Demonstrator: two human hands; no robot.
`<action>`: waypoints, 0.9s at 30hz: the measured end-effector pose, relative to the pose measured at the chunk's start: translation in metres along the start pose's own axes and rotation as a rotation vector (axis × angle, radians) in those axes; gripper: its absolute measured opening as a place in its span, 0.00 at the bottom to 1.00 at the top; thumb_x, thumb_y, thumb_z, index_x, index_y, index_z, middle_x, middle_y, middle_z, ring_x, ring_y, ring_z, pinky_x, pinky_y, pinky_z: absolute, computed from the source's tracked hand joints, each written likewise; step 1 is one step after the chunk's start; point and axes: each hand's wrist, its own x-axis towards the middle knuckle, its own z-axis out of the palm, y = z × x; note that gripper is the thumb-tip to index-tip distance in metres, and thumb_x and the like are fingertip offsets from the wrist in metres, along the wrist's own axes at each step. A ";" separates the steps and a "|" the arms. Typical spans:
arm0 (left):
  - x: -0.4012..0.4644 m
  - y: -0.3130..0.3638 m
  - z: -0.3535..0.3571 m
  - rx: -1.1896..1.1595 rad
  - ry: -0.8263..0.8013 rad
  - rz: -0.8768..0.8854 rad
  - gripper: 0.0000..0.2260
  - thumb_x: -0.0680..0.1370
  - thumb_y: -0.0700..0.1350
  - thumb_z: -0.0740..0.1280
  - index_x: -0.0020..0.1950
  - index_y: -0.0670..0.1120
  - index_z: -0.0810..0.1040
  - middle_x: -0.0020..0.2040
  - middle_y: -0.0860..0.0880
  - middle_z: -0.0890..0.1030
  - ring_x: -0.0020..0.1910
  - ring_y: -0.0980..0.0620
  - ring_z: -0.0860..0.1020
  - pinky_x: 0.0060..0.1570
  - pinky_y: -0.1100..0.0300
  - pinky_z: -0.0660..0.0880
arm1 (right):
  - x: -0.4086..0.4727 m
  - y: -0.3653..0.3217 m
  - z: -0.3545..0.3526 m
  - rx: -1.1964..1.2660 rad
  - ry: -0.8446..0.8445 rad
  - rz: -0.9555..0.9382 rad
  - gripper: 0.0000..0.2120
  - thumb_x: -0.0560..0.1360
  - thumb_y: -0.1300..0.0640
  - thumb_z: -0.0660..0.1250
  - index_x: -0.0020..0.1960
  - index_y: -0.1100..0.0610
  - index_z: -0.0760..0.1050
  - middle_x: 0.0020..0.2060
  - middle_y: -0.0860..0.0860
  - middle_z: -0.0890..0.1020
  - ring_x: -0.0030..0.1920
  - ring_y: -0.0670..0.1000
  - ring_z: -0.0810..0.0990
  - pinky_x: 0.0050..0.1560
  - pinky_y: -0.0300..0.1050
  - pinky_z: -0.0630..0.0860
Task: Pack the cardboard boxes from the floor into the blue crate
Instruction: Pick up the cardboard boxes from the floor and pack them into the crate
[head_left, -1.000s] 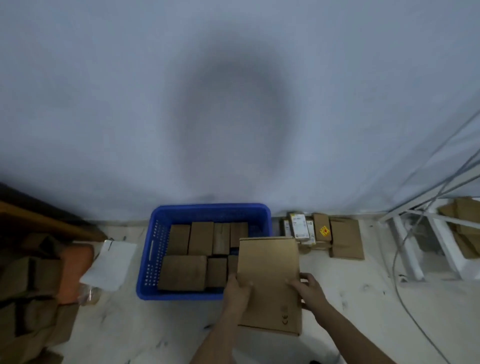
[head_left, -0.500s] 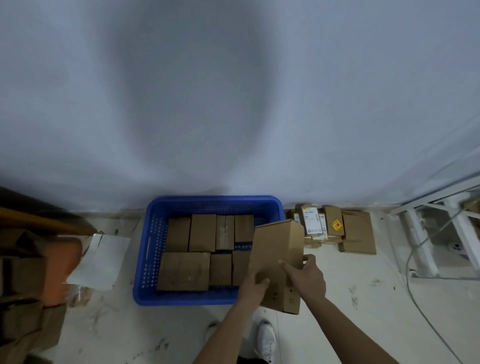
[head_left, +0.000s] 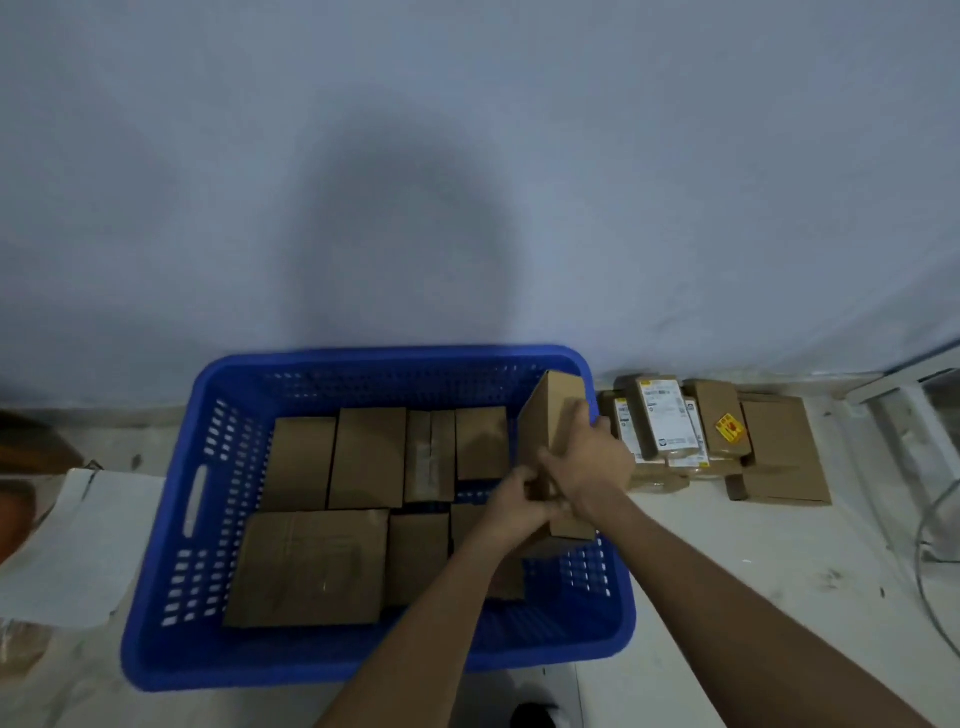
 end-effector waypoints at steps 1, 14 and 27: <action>0.020 -0.009 0.002 0.021 0.019 0.003 0.23 0.72 0.50 0.72 0.64 0.47 0.71 0.60 0.52 0.75 0.57 0.53 0.73 0.55 0.61 0.72 | 0.011 0.000 0.014 -0.037 0.014 -0.013 0.32 0.73 0.40 0.65 0.69 0.53 0.58 0.55 0.57 0.73 0.38 0.55 0.74 0.34 0.45 0.68; 0.188 -0.080 0.006 -0.085 0.152 0.166 0.08 0.73 0.41 0.69 0.45 0.45 0.70 0.42 0.47 0.75 0.41 0.51 0.74 0.37 0.60 0.73 | 0.099 -0.004 0.137 -0.257 0.029 -0.051 0.35 0.74 0.42 0.66 0.73 0.55 0.55 0.67 0.66 0.66 0.59 0.63 0.75 0.43 0.51 0.74; 0.200 -0.082 -0.005 0.131 0.088 0.180 0.09 0.77 0.39 0.66 0.57 0.42 0.73 0.57 0.44 0.77 0.59 0.47 0.77 0.55 0.56 0.79 | 0.099 -0.002 0.164 -0.118 0.046 -0.024 0.38 0.75 0.42 0.64 0.76 0.56 0.50 0.66 0.64 0.68 0.63 0.63 0.72 0.52 0.52 0.74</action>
